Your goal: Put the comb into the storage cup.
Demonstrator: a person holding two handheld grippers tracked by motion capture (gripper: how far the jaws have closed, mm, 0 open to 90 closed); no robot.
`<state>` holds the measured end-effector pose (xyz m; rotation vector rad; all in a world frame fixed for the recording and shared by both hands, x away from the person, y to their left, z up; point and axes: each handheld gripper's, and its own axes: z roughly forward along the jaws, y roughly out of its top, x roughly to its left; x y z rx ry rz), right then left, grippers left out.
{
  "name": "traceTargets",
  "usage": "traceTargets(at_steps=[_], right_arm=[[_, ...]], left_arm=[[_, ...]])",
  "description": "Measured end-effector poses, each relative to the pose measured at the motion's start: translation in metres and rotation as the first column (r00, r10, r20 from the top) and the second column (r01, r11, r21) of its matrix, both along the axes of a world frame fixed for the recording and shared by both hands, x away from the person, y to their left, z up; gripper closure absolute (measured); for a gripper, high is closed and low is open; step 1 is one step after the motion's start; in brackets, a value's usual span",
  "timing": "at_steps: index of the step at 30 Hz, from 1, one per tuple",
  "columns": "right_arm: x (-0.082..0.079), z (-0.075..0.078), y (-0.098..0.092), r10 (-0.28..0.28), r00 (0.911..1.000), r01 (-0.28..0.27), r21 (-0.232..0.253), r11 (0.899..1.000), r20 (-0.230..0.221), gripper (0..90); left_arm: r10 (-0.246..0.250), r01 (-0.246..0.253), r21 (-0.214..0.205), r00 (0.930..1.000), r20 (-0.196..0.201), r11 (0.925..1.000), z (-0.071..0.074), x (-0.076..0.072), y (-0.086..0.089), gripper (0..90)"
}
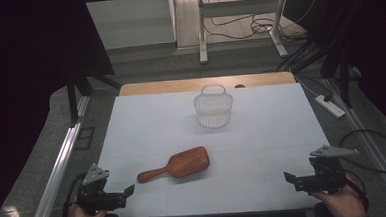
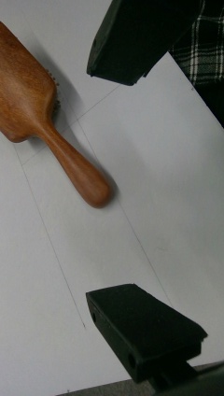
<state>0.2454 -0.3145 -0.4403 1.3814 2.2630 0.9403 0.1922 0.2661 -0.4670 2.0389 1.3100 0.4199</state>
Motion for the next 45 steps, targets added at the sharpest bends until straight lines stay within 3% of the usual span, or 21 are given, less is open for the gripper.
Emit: traceTargets(at_steps=[20, 45], right_arm=[[0.001, -0.001, 0.001, 0.017, 0.9998, -0.017, -0.006, 1.0, -0.006, 0.0], [0.003, -0.002, 0.001, 0.02, 0.9995, -0.02, -0.007, 1.0, -0.025, 0.0]], left_arm=[[0.005, -0.005, 0.002, 0.9999, -0.011, 1.0, 0.002, 0.005, 0.0, 0.0], [-0.021, 0.021, 0.012, 0.9984, -0.053, 0.9997, 0.0, 0.03, -0.013, 0.0]])
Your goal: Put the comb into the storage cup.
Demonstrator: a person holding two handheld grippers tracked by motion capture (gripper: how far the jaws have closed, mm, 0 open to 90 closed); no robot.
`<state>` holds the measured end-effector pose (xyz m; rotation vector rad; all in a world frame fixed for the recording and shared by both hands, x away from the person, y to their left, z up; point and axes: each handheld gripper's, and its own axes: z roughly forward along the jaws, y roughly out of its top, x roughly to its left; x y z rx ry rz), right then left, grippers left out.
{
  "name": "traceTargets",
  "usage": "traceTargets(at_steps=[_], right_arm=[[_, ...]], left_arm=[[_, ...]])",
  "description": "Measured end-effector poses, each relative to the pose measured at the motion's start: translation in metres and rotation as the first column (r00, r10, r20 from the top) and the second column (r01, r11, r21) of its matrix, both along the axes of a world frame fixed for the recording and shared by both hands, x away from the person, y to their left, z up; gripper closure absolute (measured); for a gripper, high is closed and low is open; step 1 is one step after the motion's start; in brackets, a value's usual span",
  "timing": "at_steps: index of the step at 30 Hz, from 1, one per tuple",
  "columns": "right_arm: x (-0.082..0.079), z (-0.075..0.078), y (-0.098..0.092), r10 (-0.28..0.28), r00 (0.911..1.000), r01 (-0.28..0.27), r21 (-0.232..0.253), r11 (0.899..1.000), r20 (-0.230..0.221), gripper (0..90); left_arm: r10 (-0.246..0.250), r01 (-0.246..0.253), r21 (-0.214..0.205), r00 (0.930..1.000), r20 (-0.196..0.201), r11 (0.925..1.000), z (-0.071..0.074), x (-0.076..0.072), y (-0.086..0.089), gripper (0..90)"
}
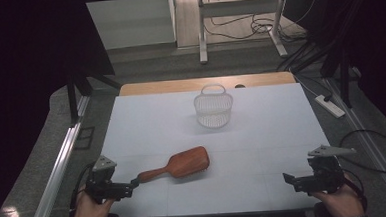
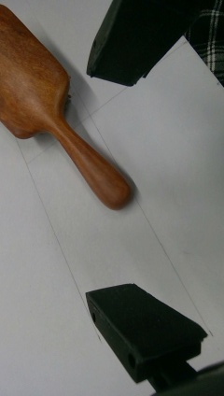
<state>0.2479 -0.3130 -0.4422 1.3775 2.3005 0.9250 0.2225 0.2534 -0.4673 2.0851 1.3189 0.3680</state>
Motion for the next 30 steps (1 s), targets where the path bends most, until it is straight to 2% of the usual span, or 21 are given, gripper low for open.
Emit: traceTargets(at_steps=[10, 14, 25, 30], right_arm=[[0.0, 0.0, 0.0, 0.002, 1.0, -0.002, -0.002, 1.0, -0.003, 0.0], [0.0, 0.0, 0.0, 0.002, 1.0, -0.002, -0.003, 1.0, -0.003, 0.0], [0.001, 0.0, 0.0, 0.006, 1.0, -0.006, -0.004, 1.0, -0.006, 0.0], [0.001, 0.0, 0.001, 0.006, 0.9999, -0.006, -0.004, 1.0, -0.008, 0.0]], left_arm=[[-0.032, 0.033, 0.04, 0.9994, -0.011, 0.9987, -0.001, 0.014, -0.005, 0.0], [-0.044, 0.045, 0.033, 0.9989, -0.017, 0.9985, -0.002, 0.02, -0.008, 0.0], [-0.063, 0.065, 0.052, 0.9974, -0.034, 0.9966, -0.004, 0.035, -0.012, 0.0], [-0.064, 0.065, 0.028, 0.9969, -0.046, 0.9975, -0.004, 0.043, -0.015, 0.0]])
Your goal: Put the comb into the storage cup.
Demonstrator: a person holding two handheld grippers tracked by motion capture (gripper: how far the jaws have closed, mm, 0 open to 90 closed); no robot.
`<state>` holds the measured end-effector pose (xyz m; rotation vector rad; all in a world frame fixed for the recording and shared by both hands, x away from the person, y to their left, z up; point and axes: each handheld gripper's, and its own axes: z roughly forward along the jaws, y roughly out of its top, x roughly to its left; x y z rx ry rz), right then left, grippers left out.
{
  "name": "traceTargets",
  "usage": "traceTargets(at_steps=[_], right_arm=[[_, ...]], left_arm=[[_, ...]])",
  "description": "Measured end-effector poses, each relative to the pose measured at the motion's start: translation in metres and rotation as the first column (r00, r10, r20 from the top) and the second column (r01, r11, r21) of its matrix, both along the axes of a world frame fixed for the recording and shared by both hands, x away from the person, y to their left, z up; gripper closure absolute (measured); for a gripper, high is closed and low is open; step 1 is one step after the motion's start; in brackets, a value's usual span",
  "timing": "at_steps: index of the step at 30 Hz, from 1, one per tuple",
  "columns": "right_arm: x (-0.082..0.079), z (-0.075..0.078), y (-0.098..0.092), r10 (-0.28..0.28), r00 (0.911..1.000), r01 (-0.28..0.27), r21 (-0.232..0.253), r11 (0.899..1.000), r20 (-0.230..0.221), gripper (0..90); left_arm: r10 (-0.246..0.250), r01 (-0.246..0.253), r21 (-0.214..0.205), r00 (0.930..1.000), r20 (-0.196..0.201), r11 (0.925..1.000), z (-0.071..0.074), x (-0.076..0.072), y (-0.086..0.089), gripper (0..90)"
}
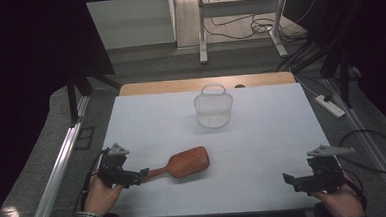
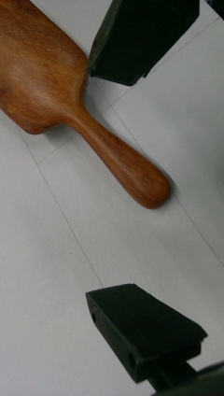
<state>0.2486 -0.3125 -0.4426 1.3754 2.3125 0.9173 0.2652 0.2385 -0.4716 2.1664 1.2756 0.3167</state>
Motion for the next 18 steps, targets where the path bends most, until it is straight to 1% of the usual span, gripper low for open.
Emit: traceTargets(at_steps=[11, 14, 16, 18], right_arm=[[0.0, 0.0, 0.0, 0.0, 1.0, 0.0, -0.002, 1.0, 0.001, 0.0], [0.0, 0.0, 0.0, 0.001, 1.0, -0.001, -0.003, 1.0, 0.002, 0.0], [0.0, 0.0, 0.0, 0.001, 1.0, -0.001, -0.003, 1.0, 0.001, 0.0], [0.0, 0.0, 0.0, 0.001, 1.0, -0.001, -0.004, 1.0, 0.001, 0.0]], left_arm=[[-0.033, 0.033, 0.019, 0.9994, -0.009, 0.9993, -0.001, 0.014, -0.01, 0.0], [-0.041, 0.041, 0.022, 0.9991, -0.014, 0.9989, 0.0, 0.018, -0.013, 0.0], [-0.051, 0.051, 0.017, 0.9985, -0.021, 0.9986, 0.0, 0.021, -0.014, 0.1], [-0.06, 0.06, 0.022, 0.9979, -0.024, 0.9979, 0.0, 0.024, -0.016, 0.1]])
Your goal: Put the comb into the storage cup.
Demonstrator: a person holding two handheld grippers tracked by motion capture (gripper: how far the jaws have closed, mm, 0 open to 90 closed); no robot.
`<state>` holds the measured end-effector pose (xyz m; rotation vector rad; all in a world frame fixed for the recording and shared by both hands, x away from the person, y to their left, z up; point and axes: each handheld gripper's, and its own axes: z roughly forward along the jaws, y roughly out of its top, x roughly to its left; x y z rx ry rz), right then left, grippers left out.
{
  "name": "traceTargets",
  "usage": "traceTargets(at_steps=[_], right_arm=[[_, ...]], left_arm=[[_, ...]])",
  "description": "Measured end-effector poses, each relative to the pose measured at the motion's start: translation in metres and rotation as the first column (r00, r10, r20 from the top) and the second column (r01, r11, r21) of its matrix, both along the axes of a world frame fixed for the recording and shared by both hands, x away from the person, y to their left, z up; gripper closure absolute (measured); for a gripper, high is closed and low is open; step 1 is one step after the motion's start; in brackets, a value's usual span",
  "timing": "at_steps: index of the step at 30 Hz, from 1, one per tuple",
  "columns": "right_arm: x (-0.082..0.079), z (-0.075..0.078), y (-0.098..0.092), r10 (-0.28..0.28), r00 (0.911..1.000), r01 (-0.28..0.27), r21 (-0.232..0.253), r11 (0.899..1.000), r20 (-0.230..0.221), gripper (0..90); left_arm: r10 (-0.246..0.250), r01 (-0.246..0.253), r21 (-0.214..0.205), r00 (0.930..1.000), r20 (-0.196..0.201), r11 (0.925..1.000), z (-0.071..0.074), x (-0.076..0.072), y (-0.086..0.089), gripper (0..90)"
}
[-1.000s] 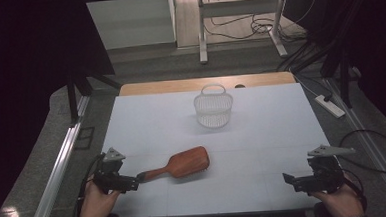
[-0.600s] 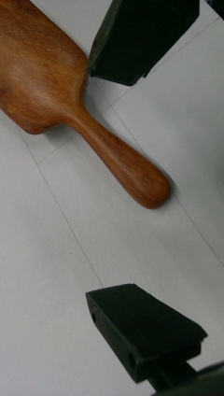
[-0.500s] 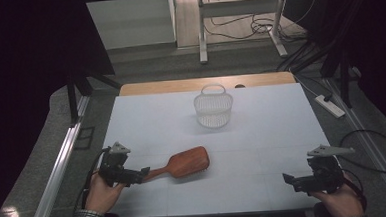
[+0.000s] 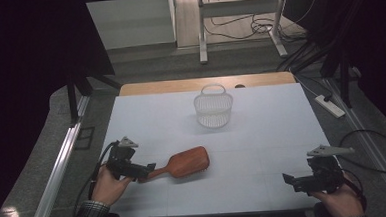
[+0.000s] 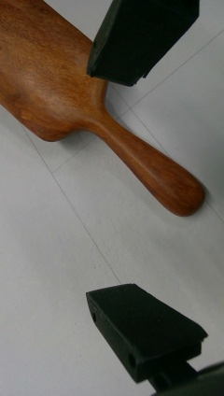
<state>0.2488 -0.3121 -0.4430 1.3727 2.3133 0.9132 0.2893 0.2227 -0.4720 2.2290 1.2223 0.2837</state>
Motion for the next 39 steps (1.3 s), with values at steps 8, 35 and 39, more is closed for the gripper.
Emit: traceTargets(at_steps=[8, 35, 39], right_arm=[[0.0, 0.0, 0.0, -0.001, 1.0, 0.001, 0.0, 1.0, -0.003, 0.0], [0.002, -0.001, 0.001, 0.005, 0.9998, -0.005, -0.006, 1.0, -0.02, 0.0], [0.002, -0.001, 0.001, 0.006, 0.9998, -0.006, -0.007, 1.0, -0.021, 0.0]], left_arm=[[-0.028, 0.028, 0.016, 0.9996, -0.008, 0.9995, -0.001, 0.012, -0.006, 2.0], [-0.103, 0.106, 0.046, 0.9928, -0.06, 0.9933, -0.004, 0.036, -0.015, 89.3], [-0.112, 0.114, 0.041, 0.9918, -0.062, 0.9926, -0.009, 0.038, -0.014, 89.3]])
